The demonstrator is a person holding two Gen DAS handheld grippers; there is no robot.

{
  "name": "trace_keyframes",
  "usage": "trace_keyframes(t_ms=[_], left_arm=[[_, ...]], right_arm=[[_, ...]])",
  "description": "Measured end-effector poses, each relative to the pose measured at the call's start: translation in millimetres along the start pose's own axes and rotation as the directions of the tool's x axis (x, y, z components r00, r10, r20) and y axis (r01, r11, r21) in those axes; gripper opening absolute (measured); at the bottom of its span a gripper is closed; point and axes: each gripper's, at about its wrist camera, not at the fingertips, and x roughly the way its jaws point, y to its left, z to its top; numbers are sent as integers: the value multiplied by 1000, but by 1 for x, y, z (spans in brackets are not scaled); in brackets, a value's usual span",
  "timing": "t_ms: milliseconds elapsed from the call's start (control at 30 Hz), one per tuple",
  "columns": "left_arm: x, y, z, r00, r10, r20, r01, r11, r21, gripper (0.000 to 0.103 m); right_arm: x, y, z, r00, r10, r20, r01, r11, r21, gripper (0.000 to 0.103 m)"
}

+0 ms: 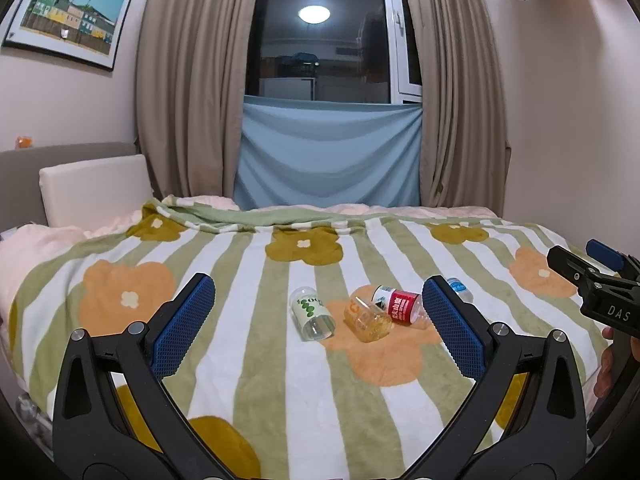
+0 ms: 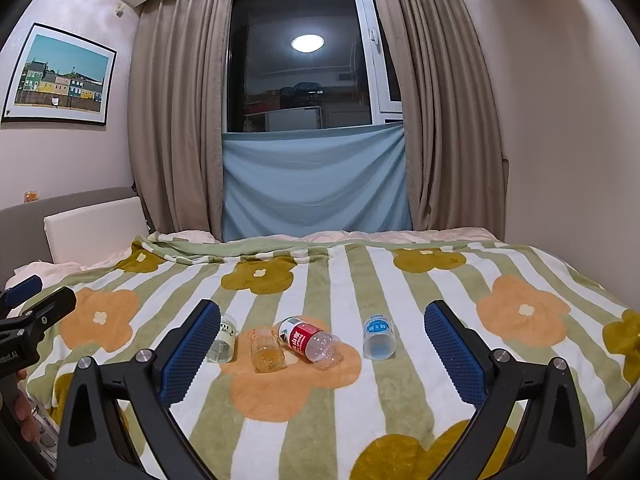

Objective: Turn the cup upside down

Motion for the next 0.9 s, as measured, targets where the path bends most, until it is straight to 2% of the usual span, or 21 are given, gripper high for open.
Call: trace_keyframes(t_ms=[500, 700, 800, 900], left_arm=[[11, -3, 5, 1000, 2, -31, -2, 1000, -3, 103], [17, -3, 7, 999, 12, -43, -12, 1000, -5, 103], [24, -5, 8, 998, 10, -58, -10, 1000, 3, 103], [46, -4, 12, 994, -11, -105, 11, 1000, 7, 103]], right_arm=[[4, -6, -2, 1000, 2, -6, -2, 1000, 4, 102], [3, -8, -7, 1000, 7, 23, -7, 1000, -10, 102], [6, -9, -9, 1000, 14, 24, -14, 1000, -12, 102], [12, -14, -10, 999, 26, 18, -26, 1000, -10, 102]])
